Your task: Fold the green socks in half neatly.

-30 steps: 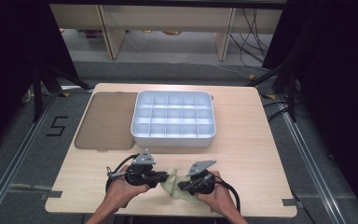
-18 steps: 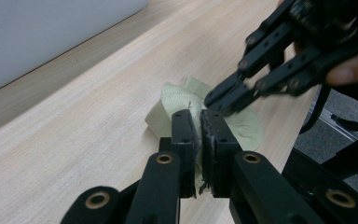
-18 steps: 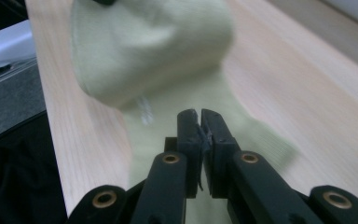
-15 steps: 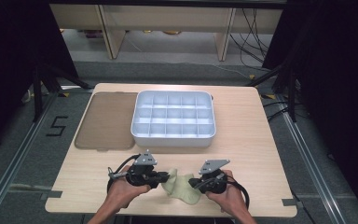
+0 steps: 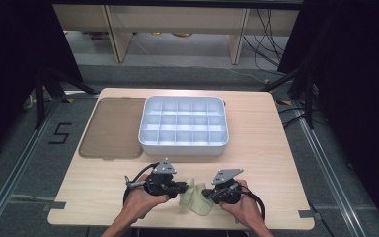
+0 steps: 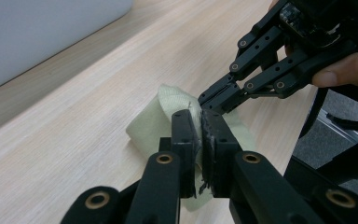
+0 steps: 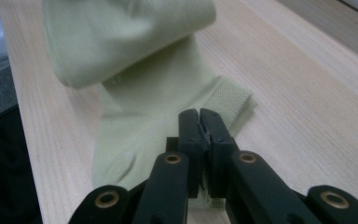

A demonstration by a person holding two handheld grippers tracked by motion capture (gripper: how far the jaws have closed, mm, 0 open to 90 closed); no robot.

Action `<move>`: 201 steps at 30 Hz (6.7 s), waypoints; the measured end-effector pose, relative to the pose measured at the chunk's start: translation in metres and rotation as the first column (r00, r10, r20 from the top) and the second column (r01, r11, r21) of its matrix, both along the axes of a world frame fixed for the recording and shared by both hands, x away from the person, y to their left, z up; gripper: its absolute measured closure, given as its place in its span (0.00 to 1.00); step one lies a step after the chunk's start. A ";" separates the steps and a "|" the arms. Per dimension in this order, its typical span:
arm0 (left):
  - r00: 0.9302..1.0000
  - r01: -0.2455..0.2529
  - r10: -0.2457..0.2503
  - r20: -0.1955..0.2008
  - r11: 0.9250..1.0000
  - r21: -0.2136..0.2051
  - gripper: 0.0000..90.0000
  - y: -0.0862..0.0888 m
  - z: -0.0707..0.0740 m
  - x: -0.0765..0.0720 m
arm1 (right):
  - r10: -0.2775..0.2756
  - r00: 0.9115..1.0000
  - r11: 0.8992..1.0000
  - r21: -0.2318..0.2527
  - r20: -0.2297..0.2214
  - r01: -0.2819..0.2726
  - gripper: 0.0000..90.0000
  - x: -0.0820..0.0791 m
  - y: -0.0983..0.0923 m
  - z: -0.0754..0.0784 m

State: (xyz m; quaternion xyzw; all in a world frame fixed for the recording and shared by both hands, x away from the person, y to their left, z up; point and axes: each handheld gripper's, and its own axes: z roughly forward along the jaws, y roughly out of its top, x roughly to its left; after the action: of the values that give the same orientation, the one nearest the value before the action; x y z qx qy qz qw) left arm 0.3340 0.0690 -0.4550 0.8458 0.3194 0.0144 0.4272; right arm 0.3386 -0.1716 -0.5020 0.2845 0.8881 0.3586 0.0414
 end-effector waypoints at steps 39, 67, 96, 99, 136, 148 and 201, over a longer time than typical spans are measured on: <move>0.996 0.079 -0.078 -0.041 0.996 0.038 0.87 -0.050 -0.025 0.001 | -0.095 0.995 0.993 0.065 0.007 0.094 0.97 0.006 -0.041 0.016; 0.996 0.085 -0.086 0.016 0.993 0.083 0.91 -0.006 -0.039 0.012 | -0.083 0.995 0.993 0.092 0.058 0.077 0.95 -0.003 -0.041 0.031; 1.000 0.027 -0.025 -0.012 0.991 0.133 0.99 -0.007 -0.048 -0.017 | 0.067 0.998 0.996 0.054 0.015 -0.068 0.96 -0.023 0.011 0.019; 1.000 0.024 -0.022 -0.016 0.991 0.129 0.99 -0.006 -0.049 -0.017 | 0.056 0.998 0.998 0.003 -0.007 -0.056 0.97 -0.022 0.009 0.009; 0.999 -0.026 0.020 0.047 0.989 0.146 0.96 -0.010 -0.049 0.014 | -0.052 0.999 0.998 -0.021 0.007 0.052 0.97 0.006 -0.003 0.001; 0.998 -0.037 0.031 0.045 0.989 0.140 0.94 -0.012 -0.048 0.011 | 0.017 0.998 0.999 0.047 0.054 -0.019 0.96 -0.017 -0.003 0.023; 0.994 -0.096 0.098 -0.052 0.995 0.035 0.53 0.024 -0.042 -0.030 | 0.019 0.999 0.999 0.032 0.030 -0.020 0.96 -0.013 0.007 0.016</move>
State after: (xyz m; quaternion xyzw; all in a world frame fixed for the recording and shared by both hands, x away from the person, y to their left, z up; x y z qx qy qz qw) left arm 0.3041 0.0927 -0.4968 0.8362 0.3712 0.0176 0.4034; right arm 0.3254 -0.1641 -0.4857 0.2710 0.8842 0.3775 0.0465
